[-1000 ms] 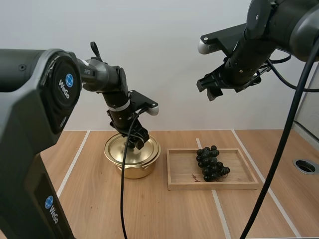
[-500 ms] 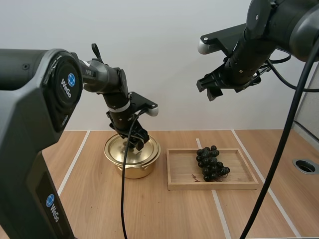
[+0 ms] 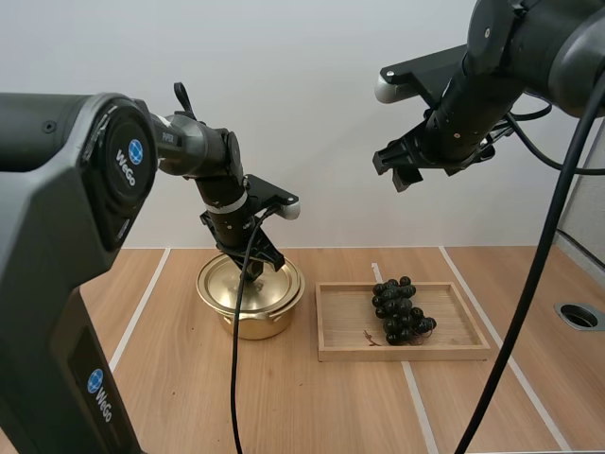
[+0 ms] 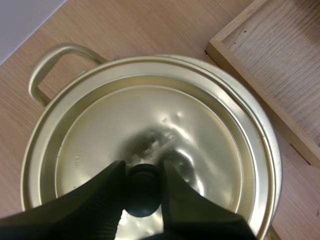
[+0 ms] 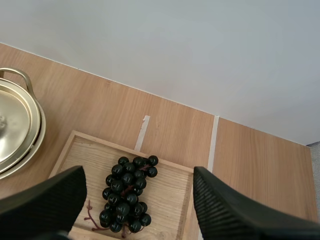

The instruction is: Open the pot, put the grape inside, and close it

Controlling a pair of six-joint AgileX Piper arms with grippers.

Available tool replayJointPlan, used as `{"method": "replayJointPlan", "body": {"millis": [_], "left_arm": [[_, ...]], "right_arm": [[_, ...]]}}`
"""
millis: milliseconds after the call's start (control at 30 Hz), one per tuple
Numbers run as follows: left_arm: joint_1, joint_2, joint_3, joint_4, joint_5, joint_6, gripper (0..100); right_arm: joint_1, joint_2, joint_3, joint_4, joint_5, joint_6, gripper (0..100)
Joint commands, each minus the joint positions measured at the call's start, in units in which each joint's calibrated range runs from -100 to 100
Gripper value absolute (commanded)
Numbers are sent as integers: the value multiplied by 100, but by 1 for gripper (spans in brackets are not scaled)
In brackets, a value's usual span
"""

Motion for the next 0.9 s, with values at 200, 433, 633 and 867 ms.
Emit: {"method": "replayJointPlan", "body": {"millis": [200,433,633,867], "left_arm": [[-24,-684,-728,-2,1131,-65,0],[-24,-1620,-1408,-2,1284,-120,0],[-24,-2314,-1978,-2,1284,-174,0],[-24,-2834,-2415,-380,1268,-174,0]], "right_arm": [[8,1,7,-4,405,-6,100],[8,352,15,-14,849,72,100],[8,645,45,-27,849,101,100],[8,663,1121,-35,849,101,100]]}}
